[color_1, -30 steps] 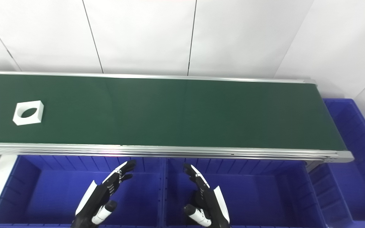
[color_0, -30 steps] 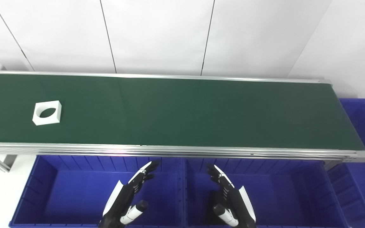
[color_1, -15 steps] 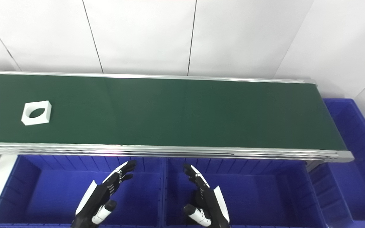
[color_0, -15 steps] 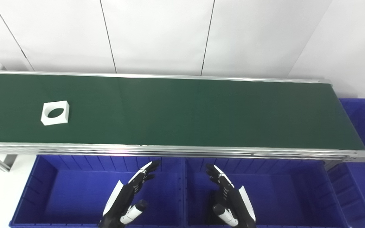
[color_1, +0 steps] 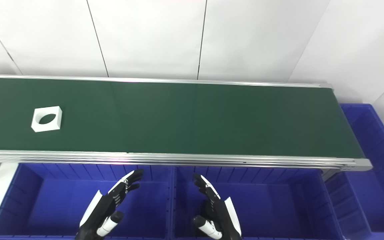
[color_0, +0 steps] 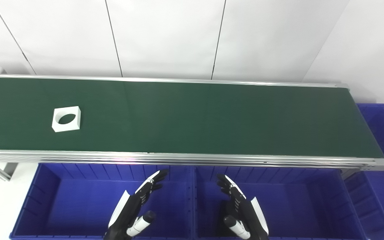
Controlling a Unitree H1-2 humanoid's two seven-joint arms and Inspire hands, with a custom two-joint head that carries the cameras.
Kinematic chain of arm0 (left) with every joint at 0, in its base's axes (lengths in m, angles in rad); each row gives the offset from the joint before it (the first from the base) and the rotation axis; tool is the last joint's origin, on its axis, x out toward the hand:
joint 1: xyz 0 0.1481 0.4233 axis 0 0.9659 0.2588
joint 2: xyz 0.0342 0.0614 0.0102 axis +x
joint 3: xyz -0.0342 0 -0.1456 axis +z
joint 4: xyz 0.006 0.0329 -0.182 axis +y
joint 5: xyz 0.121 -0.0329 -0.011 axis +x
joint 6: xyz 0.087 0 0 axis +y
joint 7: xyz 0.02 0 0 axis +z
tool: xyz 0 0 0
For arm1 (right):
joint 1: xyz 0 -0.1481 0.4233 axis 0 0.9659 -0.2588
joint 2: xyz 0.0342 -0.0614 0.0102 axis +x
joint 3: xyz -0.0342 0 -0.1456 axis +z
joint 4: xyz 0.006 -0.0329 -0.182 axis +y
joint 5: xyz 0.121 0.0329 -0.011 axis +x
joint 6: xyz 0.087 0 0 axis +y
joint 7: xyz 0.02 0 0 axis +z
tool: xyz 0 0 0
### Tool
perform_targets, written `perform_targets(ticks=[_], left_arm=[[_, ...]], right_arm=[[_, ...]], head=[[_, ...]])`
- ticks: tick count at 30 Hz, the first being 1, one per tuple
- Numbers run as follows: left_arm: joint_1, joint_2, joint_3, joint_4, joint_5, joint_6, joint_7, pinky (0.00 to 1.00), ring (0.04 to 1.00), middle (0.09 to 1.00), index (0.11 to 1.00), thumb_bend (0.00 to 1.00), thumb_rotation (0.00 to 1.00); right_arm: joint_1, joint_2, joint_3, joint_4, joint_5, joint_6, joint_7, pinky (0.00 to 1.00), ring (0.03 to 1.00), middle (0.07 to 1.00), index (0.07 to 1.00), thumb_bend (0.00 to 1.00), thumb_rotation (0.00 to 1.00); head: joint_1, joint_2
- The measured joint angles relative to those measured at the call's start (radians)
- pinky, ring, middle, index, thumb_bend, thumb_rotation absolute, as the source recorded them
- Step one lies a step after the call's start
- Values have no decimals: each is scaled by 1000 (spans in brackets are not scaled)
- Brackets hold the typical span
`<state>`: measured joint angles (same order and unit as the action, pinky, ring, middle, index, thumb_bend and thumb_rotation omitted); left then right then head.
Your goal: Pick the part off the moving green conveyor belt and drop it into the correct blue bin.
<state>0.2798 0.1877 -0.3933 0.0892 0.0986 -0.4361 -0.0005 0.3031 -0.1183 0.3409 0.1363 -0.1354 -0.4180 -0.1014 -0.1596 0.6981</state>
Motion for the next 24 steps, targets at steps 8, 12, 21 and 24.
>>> perform_targets(ticks=[8, 12, 21, 24], left_arm=[[-18, 7, -39, 53, 50, 0, 68, 859, 907, 906, 880, 858, 980], [-28, 9, -71, 79, 49, 0, 99, 850, 898, 896, 865, 827, 964], [-59, 17, -125, 112, 46, 0, 155, 826, 894, 897, 860, 807, 914], [-65, 19, -136, 123, 44, 0, 165, 820, 895, 897, 858, 819, 906]], right_arm=[[-8, -6, 2, 47, 10, 0, 0, 929, 911, 926, 908, 1000, 909], [-13, -11, 3, 75, 10, 0, -5, 917, 907, 927, 914, 1000, 917], [-32, -23, 12, 110, 22, 0, -21, 921, 896, 916, 901, 1000, 890], [-36, -26, 13, 116, 30, 0, -21, 923, 897, 914, 896, 1000, 885]], head=[[64, -63], [83, -107], [107, -141], [133, -150]])
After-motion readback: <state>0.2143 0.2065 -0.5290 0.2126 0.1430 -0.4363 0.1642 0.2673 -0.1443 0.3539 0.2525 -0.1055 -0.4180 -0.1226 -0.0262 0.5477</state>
